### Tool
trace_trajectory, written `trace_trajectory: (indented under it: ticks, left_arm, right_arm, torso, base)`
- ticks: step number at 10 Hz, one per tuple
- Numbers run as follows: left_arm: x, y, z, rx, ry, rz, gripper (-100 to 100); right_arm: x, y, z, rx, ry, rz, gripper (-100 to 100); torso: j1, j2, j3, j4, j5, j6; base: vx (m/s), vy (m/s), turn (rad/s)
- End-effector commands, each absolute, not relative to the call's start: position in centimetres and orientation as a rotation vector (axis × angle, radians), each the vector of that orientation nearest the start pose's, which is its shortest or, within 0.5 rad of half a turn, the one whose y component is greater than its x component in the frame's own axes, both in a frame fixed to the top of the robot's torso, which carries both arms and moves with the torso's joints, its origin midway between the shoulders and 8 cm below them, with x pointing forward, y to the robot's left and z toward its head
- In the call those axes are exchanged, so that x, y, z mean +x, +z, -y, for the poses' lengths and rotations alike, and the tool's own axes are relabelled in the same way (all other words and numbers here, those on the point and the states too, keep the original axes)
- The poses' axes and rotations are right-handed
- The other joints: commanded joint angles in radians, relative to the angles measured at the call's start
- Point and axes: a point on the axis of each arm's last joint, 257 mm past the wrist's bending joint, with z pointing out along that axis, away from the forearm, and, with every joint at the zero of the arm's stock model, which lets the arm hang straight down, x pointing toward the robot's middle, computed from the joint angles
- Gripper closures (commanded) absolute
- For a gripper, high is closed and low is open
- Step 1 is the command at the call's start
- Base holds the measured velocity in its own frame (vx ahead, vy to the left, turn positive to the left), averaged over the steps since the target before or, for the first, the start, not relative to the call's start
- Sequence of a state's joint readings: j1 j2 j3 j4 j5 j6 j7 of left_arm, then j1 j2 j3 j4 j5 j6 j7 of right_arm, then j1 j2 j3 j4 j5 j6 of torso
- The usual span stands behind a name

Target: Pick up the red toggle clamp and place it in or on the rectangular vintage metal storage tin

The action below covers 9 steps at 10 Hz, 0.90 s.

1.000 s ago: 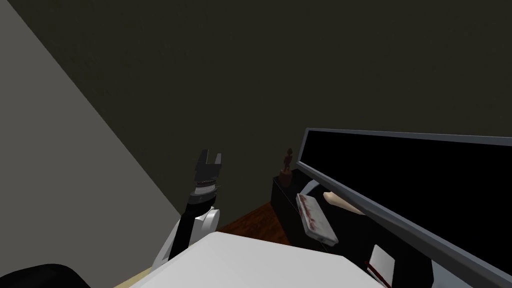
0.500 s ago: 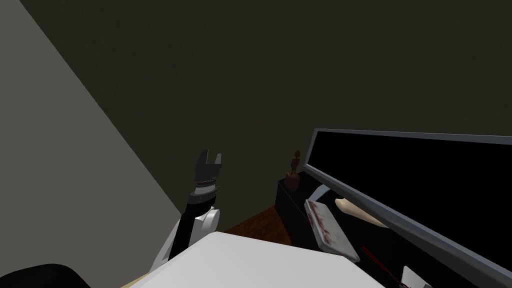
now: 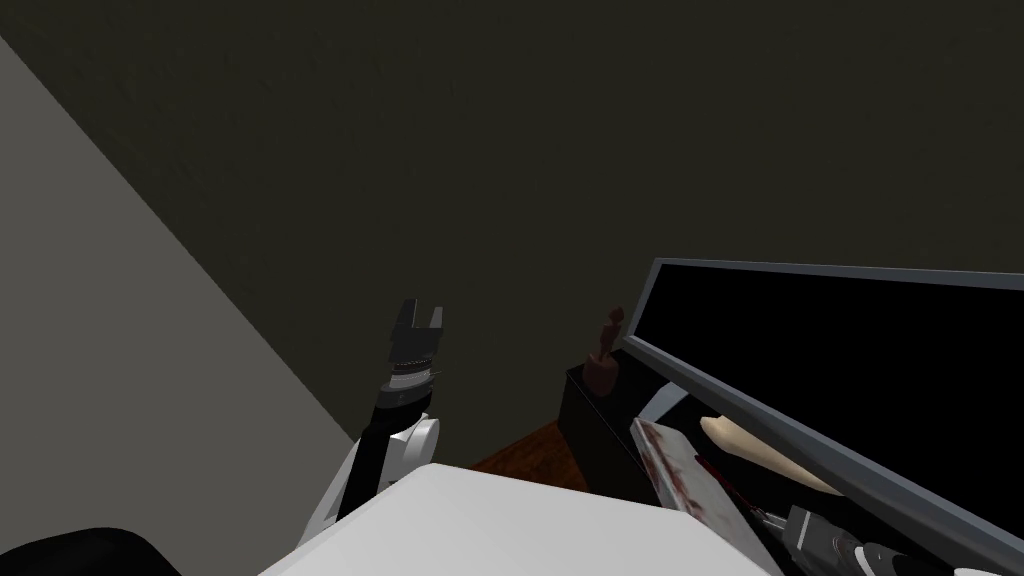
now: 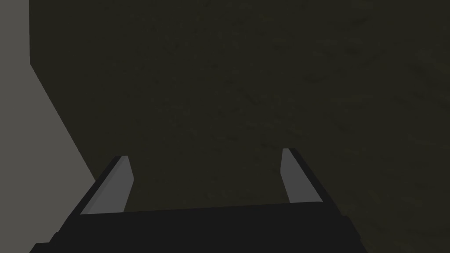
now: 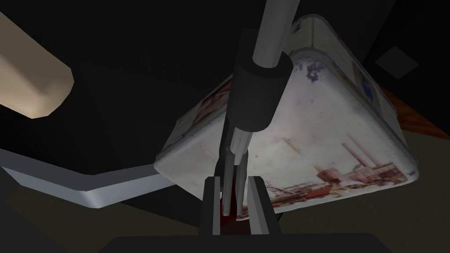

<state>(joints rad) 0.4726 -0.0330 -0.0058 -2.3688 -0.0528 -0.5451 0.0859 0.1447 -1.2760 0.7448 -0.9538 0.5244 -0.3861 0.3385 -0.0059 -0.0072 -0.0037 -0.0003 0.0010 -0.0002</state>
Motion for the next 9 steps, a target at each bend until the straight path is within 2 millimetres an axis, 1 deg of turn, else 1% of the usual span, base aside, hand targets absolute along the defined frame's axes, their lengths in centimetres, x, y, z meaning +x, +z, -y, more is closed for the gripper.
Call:
trace_trajectory:
  ticks: [1, 2, 3, 4, 5, 6, 7, 8, 9]
  left_arm:
    - [31.7, 7.9, -26.6, -0.547, -1.396, -0.486, 0]
    - [31.7, 7.9, -26.6, -0.547, -1.396, -0.486, 0]
    - [31.7, 7.9, -26.6, -0.547, -1.396, -0.486, 0]
    - [31.7, 7.9, -26.6, -0.547, -1.396, -0.486, 0]
    - [31.7, 7.9, -26.6, -0.547, -1.396, -0.486, 0]
    - [31.7, 7.9, -26.6, -0.547, -1.396, -0.486, 0]
    - [31.7, 7.9, -26.6, -0.547, -1.396, -0.486, 0]
    - [31.7, 7.9, -26.6, -0.547, -1.396, -0.486, 0]
    - [31.7, 7.9, -26.6, -0.547, -1.396, -0.486, 0]
  right_arm:
    - [22.5, -43.8, 62.2, -0.753, -0.241, -2.584, 100]
    - [23.7, -43.5, 61.0, -0.788, -0.217, -2.555, 100]
    - [24.3, -43.4, 60.3, -0.805, -0.203, -2.539, 100]
    - [25.4, -43.3, 58.8, -0.836, -0.173, -2.505, 100]
    - [26.0, -43.3, 58.0, -0.850, -0.160, -2.489, 100]
    - [26.9, -43.2, 56.7, -0.871, -0.136, -2.460, 100]
    - [26.1, -43.2, 57.4, -0.857, -0.148, -2.477, 100]
    - [26.3, -43.2, 57.1, -0.860, -0.145, -2.472, -100]
    - [26.3, -43.2, 57.1, -0.859, -0.145, -2.472, -100]
  torso:
    - [0.000, 0.000, 0.000, 0.000, 0.000, 0.000]
    - [-0.002, 0.003, 0.001, 0.000, 0.000, 0.001]
    - [-0.004, 0.003, 0.002, 0.000, -0.001, 0.001]
    - [-0.004, 0.003, 0.002, 0.000, -0.001, 0.000]
    - [-0.005, 0.002, 0.001, 0.000, -0.002, 0.000]
    - [-0.005, 0.001, 0.001, 0.000, -0.001, 0.000]
    - [-0.005, 0.002, 0.001, 0.000, -0.002, 0.000]
    - [-0.005, 0.004, 0.002, 0.000, -0.001, 0.001]
    - [-0.005, 0.006, 0.003, 0.001, -0.001, 0.001]
  base:
    - [0.051, 0.017, -0.014]
    - [0.058, -0.002, -0.053]
    - [0.067, -0.002, -0.045]
    - [0.087, -0.011, -0.059]
    - [0.086, -0.016, -0.045]
    - [0.084, -0.023, -0.062]
    - [0.039, -0.007, 0.000]
    - [0.008, 0.000, 0.006]
    - [0.000, 0.000, 0.000]
